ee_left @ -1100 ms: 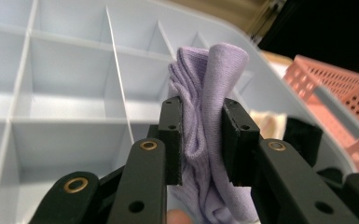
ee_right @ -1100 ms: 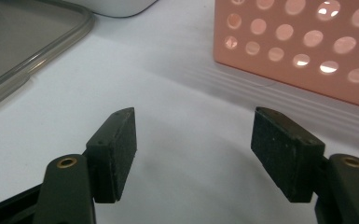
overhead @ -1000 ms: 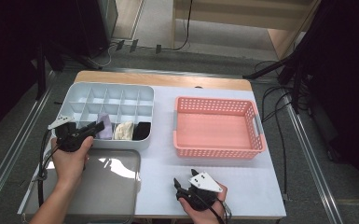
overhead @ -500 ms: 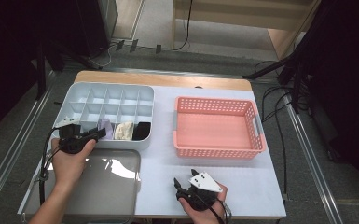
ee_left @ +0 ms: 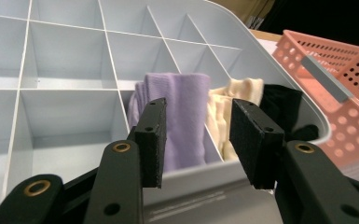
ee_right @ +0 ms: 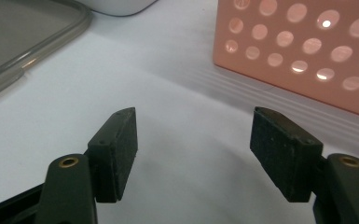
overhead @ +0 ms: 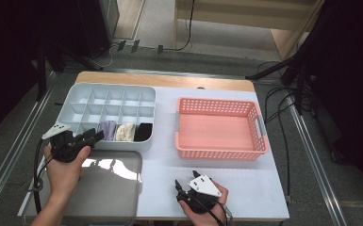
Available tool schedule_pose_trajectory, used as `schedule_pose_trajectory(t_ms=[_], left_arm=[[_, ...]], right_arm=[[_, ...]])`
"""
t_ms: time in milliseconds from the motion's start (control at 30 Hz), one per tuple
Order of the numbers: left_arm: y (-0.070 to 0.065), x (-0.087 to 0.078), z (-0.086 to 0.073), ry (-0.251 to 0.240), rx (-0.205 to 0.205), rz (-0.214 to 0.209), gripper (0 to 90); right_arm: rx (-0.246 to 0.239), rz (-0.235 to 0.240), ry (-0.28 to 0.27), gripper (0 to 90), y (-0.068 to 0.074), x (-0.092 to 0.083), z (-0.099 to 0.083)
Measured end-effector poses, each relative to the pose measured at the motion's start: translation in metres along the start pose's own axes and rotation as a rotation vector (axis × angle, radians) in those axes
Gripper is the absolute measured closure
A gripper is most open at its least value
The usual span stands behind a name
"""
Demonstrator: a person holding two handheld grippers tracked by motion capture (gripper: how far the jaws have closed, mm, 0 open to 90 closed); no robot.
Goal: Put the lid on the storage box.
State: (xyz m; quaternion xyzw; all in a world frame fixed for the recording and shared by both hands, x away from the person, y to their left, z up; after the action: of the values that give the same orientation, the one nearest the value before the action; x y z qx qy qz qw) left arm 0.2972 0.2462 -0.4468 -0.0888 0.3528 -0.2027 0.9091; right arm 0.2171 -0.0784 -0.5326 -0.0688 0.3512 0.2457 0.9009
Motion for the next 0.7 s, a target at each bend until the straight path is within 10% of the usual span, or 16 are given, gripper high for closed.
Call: schedule_pose_trajectory(t_ms=[700], left_arm=[[0.021,-0.023,-0.061,0.018,0.020,0.026,45.2]], right_arm=[[-0.020,0.039,-0.003,33.7,0.030,0.007,0.011]])
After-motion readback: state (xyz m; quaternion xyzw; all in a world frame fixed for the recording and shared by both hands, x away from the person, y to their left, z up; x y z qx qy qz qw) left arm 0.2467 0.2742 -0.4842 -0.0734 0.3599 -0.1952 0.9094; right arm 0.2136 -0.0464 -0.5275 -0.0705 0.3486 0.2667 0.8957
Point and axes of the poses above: each handheld gripper's, and its own axes: x roughly forward along the jaws, z roughly out of its top, y roughly to its left, the point moved 7 cm from there along x, roughly forward along the jaws, and after that the axes turned 10 degrees about y, right-handed, at the moved point
